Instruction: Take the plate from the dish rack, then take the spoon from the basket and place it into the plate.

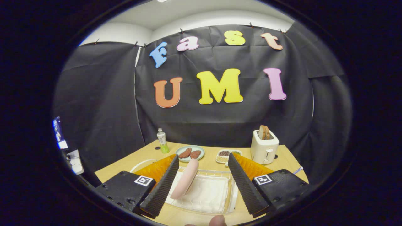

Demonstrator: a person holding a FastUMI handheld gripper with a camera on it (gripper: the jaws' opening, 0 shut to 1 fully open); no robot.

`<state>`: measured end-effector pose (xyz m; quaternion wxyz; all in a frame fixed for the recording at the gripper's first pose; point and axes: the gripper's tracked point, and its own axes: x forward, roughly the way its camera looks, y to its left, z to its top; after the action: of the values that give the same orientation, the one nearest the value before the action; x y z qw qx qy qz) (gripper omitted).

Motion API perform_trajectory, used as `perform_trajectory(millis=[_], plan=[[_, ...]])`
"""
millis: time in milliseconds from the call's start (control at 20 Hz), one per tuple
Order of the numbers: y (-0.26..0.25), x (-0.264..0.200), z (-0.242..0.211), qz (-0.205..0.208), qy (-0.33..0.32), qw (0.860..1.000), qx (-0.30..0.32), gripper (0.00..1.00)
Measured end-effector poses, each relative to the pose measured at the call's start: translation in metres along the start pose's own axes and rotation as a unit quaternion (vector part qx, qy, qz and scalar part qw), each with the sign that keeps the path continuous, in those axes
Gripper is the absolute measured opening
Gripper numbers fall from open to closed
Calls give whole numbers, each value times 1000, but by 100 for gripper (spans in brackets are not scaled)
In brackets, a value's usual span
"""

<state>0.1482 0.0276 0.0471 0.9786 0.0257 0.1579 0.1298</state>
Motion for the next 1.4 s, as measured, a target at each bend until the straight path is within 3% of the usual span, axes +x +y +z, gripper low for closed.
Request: perform_trajectory(millis=[250, 450, 650, 800, 950, 1150, 1400], plan=[[17, 50, -16, -2, 106, 994, 2, 100], [21, 81, -58, -19, 208, 977, 40, 100], [29, 97, -79, -21, 256, 964, 67, 97], [35, 101, -92, -17, 280, 956, 89, 77], [27, 103, -95, -45, 289, 951, 102, 50], [16, 103, -83, -82, 298, 945, 110, 38], [20, 101, -64, -118, 288, 949, 50, 33]])
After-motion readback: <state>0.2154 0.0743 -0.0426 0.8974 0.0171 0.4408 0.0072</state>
